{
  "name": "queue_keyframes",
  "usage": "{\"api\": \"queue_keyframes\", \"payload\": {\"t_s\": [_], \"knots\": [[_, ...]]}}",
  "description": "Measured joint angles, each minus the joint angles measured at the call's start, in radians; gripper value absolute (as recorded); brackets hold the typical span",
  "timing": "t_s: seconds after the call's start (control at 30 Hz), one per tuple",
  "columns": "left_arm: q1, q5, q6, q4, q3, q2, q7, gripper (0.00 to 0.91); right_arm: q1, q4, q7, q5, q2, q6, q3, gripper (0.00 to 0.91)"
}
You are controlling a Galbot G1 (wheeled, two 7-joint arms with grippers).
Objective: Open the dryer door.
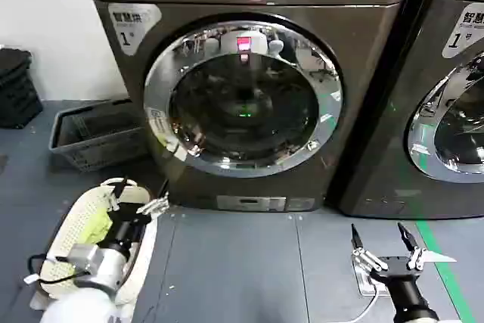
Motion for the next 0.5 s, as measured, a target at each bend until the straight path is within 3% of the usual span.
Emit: {"api": "queue_keyframes", "payload": {"t_s": [0.17, 0.5], "knots": [[0.004, -0.001, 0.003, -0.01, 0.0, 0.002, 0.001, 0.907, 0.047, 0.007, 0.009, 0.079, -0.091, -0.028, 0.0, 0.907], [0.014, -0.003, 0.008, -0.027, -0.001, 0.02, 0.002, 0.907, 0.201, -0.02, 0.066, 0.273, -0.405, -0.079, -0.078, 0.907]]}}
